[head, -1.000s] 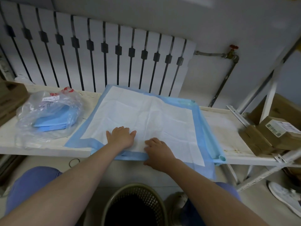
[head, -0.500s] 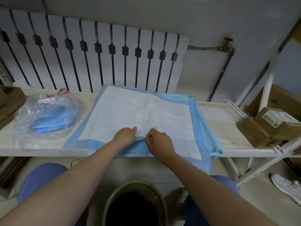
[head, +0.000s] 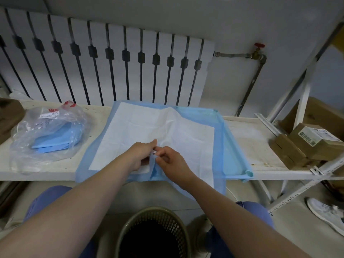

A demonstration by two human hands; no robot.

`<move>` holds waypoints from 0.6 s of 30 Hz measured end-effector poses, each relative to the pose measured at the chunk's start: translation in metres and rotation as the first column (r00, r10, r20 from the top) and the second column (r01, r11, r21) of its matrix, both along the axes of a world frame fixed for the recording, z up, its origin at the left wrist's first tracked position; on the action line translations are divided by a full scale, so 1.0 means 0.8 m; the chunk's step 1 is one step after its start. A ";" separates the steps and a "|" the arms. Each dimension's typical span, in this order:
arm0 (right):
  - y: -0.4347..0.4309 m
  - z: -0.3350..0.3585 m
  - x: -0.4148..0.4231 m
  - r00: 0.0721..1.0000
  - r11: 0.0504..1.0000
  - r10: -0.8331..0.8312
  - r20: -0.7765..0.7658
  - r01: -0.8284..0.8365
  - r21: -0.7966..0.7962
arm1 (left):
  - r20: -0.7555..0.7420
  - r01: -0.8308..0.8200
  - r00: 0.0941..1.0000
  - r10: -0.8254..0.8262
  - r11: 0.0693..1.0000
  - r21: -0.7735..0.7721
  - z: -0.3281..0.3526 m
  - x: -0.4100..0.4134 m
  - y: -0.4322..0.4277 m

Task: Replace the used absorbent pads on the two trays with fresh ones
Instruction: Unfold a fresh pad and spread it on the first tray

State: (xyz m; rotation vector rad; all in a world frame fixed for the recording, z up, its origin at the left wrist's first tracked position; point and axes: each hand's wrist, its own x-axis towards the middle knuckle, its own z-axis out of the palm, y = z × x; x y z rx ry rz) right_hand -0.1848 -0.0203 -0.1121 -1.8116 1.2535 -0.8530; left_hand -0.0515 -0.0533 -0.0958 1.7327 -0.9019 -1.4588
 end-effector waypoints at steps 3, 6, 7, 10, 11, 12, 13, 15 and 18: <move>-0.003 -0.004 -0.001 0.999 0.997 0.049 0.021 -0.050 0.059 | 0.062 0.002 0.998 -0.001 1.000 -0.011 -0.001 0.002 0.002; -0.005 -0.004 -0.005 0.987 0.979 0.138 0.083 -0.148 0.143 | 0.065 -0.041 0.997 0.040 0.999 0.024 -0.005 0.005 -0.001; -0.005 -0.002 -0.007 0.981 0.968 0.162 0.108 -0.179 0.177 | 0.069 -0.042 0.997 0.040 0.999 0.031 -0.007 0.006 -0.002; -0.011 0.004 -0.010 0.987 0.954 0.078 0.140 -0.114 0.276 | 0.120 -0.039 0.992 0.035 0.999 0.033 -0.013 0.010 -0.004; -0.018 0.004 -0.011 0.994 0.963 -0.001 0.108 -0.029 0.269 | 0.132 -0.038 0.991 0.035 0.999 0.021 -0.014 0.011 -0.005; -0.027 0.003 -0.013 0.995 0.973 -0.089 0.042 0.078 0.217 | 0.132 -0.029 0.991 0.028 1.000 0.009 -0.015 0.011 -0.005; -0.038 0.001 -0.017 0.983 0.974 -0.179 -0.043 0.183 0.135 | 0.126 -0.009 0.992 0.010 1.000 -0.004 -0.013 0.009 -0.003; -0.060 0.001 -0.021 0.941 0.955 -0.289 -0.177 0.297 0.021 | 0.129 0.024 0.991 -0.018 0.999 -0.045 -0.011 0.009 0.001; -0.079 0.015 -0.022 0.904 0.943 -0.331 -0.271 0.327 -0.058 | 0.214 0.109 0.973 -0.081 0.986 -0.123 -0.008 0.007 0.005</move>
